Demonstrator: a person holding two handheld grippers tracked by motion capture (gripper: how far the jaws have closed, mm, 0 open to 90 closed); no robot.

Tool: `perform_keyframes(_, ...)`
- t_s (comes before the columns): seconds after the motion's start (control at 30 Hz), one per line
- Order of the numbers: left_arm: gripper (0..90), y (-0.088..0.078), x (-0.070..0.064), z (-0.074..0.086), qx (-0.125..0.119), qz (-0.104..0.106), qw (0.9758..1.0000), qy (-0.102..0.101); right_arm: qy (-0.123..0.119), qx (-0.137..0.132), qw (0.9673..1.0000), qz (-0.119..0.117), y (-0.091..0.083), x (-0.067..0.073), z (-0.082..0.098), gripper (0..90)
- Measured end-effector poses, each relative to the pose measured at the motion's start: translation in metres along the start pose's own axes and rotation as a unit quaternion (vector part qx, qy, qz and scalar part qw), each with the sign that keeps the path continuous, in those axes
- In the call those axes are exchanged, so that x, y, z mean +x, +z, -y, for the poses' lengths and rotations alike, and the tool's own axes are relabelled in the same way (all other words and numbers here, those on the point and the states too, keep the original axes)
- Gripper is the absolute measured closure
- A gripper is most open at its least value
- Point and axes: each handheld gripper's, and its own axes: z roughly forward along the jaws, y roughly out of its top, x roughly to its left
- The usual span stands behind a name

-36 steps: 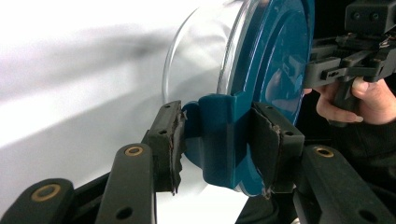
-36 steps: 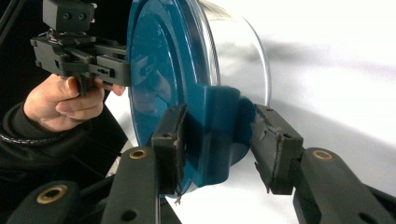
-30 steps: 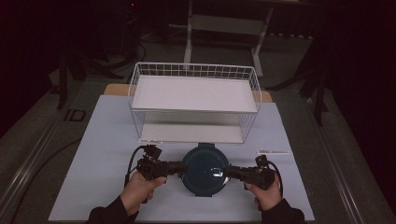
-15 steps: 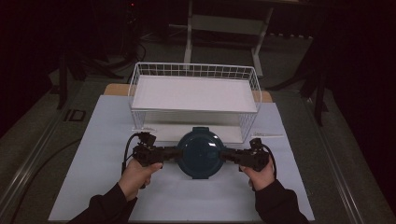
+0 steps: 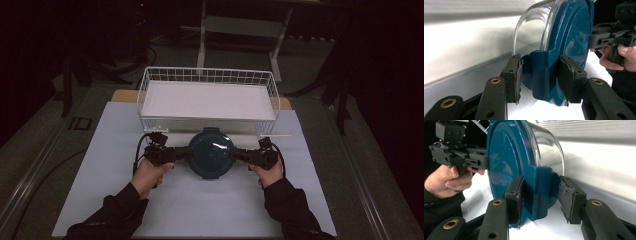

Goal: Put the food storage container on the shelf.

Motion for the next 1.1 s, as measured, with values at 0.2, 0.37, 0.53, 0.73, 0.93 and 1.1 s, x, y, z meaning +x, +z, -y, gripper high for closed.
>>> perform_keyframes(0.2, 55.1, 0.011, 0.009, -0.005, -0.013, 0.004, 0.9999, 0.000, 0.000, -0.006, 0.9999, 0.013, 0.004, -0.012, -0.007, 56.0)
perform_keyframes(0.37, 55.0, 0.019, 0.021, -0.006, -0.030, 0.011, 0.9995, 0.005, -0.010, -0.009, 0.9996, 0.024, 0.007, -0.015, -0.010, 56.0)
perform_keyframes(0.53, 54.9, 0.023, 0.028, -0.009, -0.034, 0.007, 0.9993, 0.009, -0.013, -0.016, 0.9994, 0.027, 0.012, -0.021, -0.011, 55.8)
perform_keyframes(0.73, 54.7, 0.026, 0.032, -0.012, -0.039, 0.001, 0.9990, 0.022, -0.008, -0.028, 0.9994, 0.019, 0.017, -0.030, -0.009, 55.9)
perform_keyframes(0.93, 54.5, 0.026, 0.034, -0.012, -0.036, -0.015, 0.9987, 0.034, 0.011, -0.021, 0.9997, 0.011, 0.018, -0.034, -0.008, 55.6)
perform_keyframes(1.1, 53.8, 0.028, 0.034, -0.011, -0.041, -0.001, 0.9991, 0.007, 0.012, -0.030, 0.9994, 0.012, 0.020, -0.038, -0.006, 54.2)
